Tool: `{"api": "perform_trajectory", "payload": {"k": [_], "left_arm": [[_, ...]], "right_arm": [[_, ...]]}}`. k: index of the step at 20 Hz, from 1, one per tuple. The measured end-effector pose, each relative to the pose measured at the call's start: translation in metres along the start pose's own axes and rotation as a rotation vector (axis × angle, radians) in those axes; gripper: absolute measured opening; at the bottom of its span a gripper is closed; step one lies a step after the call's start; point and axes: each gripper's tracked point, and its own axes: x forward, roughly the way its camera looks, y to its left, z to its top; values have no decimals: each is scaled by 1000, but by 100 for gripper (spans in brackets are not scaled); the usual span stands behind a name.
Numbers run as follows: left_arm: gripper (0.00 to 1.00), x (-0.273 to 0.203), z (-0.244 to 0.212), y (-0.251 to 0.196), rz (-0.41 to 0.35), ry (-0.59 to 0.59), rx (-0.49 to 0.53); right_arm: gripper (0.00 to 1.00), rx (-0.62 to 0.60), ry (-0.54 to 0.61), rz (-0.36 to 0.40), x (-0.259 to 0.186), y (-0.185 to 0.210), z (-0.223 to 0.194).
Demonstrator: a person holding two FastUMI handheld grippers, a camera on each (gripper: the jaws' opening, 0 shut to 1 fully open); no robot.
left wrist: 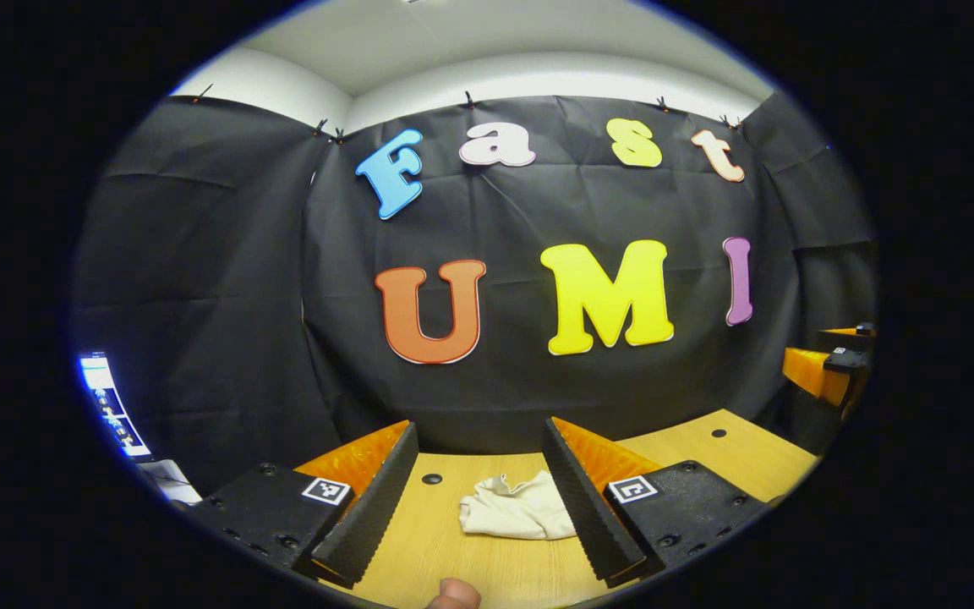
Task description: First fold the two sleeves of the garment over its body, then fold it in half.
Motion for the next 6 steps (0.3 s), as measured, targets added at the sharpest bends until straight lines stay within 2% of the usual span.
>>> {"api": "perform_trajectory", "payload": {"k": [2, 6], "left_arm": [[95, -2, 8, 0, 4, -12, -12], [95, -5, 14, 1, 5, -23, -11]], "right_arm": [[92, -11, -16, 1, 0, -1, 6], [94, -3, -28, 11, -1, 4, 12]]}}
